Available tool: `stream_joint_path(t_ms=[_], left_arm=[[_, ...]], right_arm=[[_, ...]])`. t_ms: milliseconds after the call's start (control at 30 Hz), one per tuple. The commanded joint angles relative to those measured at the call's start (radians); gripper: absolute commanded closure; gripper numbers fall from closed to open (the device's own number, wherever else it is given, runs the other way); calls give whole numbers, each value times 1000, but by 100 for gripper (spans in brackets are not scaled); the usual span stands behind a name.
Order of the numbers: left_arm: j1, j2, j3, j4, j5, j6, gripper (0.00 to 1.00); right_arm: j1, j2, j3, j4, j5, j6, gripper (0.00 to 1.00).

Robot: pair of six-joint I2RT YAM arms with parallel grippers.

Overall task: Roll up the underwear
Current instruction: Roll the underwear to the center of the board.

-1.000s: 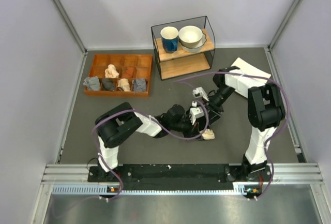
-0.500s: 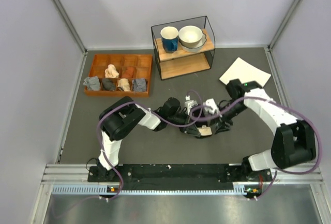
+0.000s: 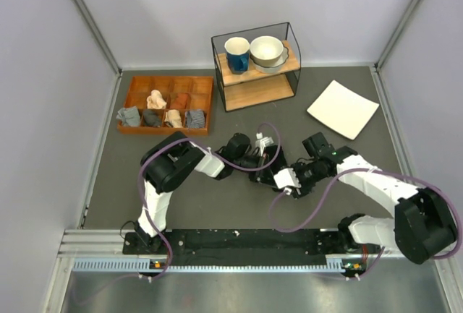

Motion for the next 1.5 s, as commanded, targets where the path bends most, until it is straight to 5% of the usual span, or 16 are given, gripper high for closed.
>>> stream_joint_path(t_ms=[0,133,367,567,767,1000,1267,1467], left_arm=[[24,24,14,-37,-77,1,100],[24,15,25,-29,-85,-6,93],[40,-117,-47,52,-157,-7,62],[55,-373,-204,33,-307,195,57],[28,-635,-427,133,-393,455,56],[-173,-812,-658,282,-493,731,55],[-359,-663,-446,25,-588,951,47],[-388,-473,-190,-146,-660,1063,46]], right_arm=[[21,57,-36,145,80,2,44],[30,105,-60,199,131,5,44],[35,197,-56,202,174,34,54],[35,249,11,115,149,88,72],[33,299,124,-104,54,126,77],[-40,408,276,-334,-73,163,78],[-144,634,387,-494,-153,168,78],[-164,681,408,-496,-164,195,77]])
